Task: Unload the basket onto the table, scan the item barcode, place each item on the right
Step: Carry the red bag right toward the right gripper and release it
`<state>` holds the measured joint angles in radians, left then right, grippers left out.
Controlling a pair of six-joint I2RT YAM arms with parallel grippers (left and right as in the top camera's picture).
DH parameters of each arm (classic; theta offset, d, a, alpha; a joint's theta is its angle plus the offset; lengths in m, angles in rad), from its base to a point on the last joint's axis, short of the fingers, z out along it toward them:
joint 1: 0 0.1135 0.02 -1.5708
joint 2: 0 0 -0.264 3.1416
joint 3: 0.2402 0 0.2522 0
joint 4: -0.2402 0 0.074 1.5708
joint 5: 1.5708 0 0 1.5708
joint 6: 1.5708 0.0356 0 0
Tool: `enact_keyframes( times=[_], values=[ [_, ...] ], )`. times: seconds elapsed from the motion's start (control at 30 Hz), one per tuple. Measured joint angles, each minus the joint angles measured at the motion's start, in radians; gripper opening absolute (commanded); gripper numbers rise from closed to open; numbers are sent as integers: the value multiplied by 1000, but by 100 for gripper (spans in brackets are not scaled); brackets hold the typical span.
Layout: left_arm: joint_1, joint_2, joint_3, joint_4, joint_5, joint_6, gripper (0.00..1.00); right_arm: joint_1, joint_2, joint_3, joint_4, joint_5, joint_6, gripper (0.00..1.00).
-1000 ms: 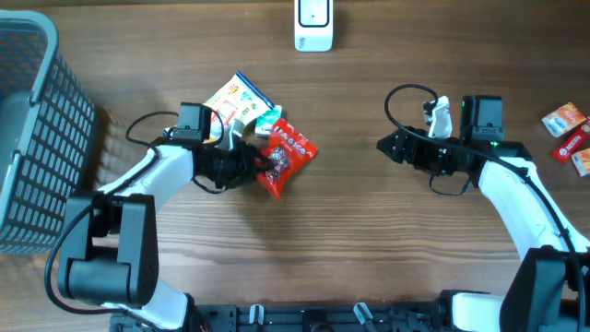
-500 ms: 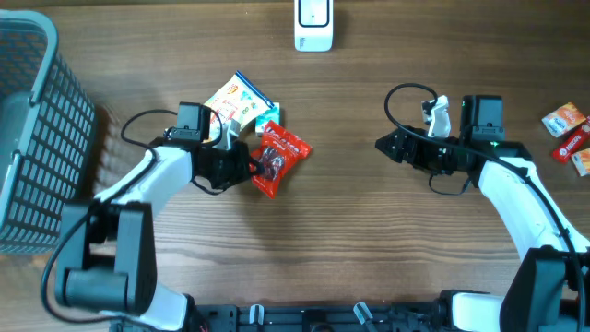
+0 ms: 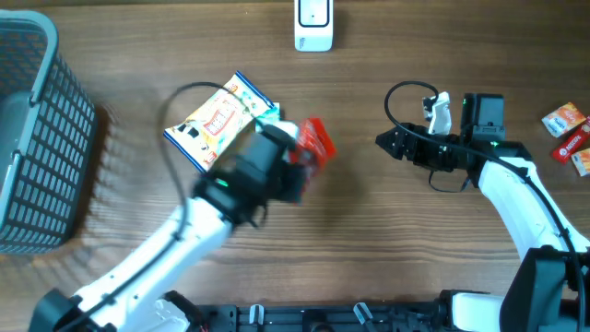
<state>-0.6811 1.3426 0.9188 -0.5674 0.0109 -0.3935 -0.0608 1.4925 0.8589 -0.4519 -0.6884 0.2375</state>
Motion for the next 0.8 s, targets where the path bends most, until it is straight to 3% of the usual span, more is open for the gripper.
enact_keyframes(
  times=[0.17,0.5,0.67,0.8],
  values=[
    [-196,133,0,-31,-330,-66,4,-22,0,0,0,-10,0,79],
    [-227,290,0,-54,-803,-201,4,-277,0,1,-60,-162,-23,75],
    [-227,290,19,-58,-980,-211,4,-312,0,2,-100,-211,-58,75],
    [-229,290,51,2,-996,-190,4,-312,0,2,-106,-221,-76,75]
  ],
)
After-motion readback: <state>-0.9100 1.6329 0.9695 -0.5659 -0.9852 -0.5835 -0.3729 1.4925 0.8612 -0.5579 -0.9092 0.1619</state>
